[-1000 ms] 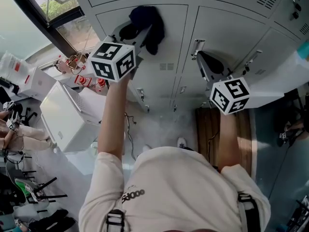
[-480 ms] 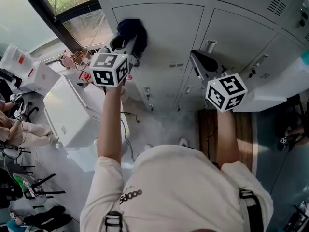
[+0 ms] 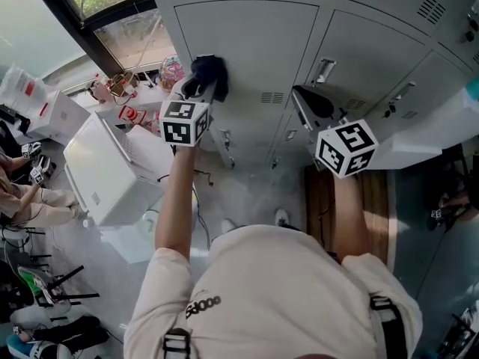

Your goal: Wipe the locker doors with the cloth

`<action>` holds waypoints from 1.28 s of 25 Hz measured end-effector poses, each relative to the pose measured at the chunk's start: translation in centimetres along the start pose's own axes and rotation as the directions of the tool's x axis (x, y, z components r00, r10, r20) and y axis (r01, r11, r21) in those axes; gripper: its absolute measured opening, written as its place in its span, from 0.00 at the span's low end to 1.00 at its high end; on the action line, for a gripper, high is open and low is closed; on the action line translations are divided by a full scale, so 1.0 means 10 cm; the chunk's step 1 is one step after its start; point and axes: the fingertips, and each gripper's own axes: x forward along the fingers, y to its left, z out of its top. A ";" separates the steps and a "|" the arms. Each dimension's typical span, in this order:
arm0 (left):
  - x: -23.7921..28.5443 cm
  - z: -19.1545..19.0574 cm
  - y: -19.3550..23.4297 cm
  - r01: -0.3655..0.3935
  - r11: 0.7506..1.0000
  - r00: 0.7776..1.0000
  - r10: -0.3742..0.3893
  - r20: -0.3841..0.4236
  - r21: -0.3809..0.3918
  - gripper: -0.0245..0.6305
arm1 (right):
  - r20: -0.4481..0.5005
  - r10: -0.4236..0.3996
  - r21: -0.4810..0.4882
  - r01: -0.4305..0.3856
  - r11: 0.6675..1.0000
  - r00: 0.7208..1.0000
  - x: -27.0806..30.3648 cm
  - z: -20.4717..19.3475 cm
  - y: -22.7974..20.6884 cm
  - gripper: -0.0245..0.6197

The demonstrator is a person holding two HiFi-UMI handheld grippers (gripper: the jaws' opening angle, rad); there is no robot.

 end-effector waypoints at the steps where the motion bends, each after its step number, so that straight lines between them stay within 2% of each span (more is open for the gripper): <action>1: 0.01 -0.13 -0.01 -0.005 1.000 1.000 0.004 -0.008 -0.024 0.19 | -0.008 0.000 0.003 0.000 1.000 1.000 0.00 -0.03 0.00 0.05; 4: 0.00 -0.28 -0.01 -0.026 0.996 0.999 0.028 0.028 -0.080 0.19 | -0.027 -0.002 0.010 0.002 1.000 1.000 -0.01 -0.11 -0.01 0.05; 11: -0.15 -0.36 -0.13 -0.028 0.993 0.997 0.037 0.073 -0.113 0.19 | -0.056 0.009 0.019 -0.008 1.000 0.998 -0.02 -0.25 0.02 0.05; 15: -0.24 -0.59 -0.25 -0.010 0.991 1.000 0.014 0.026 -0.135 0.19 | -0.069 0.018 0.023 -0.017 1.000 0.997 -0.02 -0.31 0.03 0.05; 22: -0.14 -1.10 -0.28 -0.018 0.975 0.997 0.000 -0.084 -0.219 0.19 | -0.086 0.050 0.025 -0.048 0.999 0.995 0.05 -0.36 0.11 0.05; 29: 0.23 -1.32 -0.18 -0.040 0.980 0.992 0.015 -0.125 -0.195 0.19 | -0.120 0.050 0.024 -0.047 0.999 0.992 0.02 -0.44 0.09 0.05; 32: 0.35 -1.38 -0.15 -0.038 0.976 0.991 0.009 -0.131 -0.216 0.19 | -0.135 0.039 0.027 -0.036 0.999 0.990 0.01 -0.49 0.04 0.05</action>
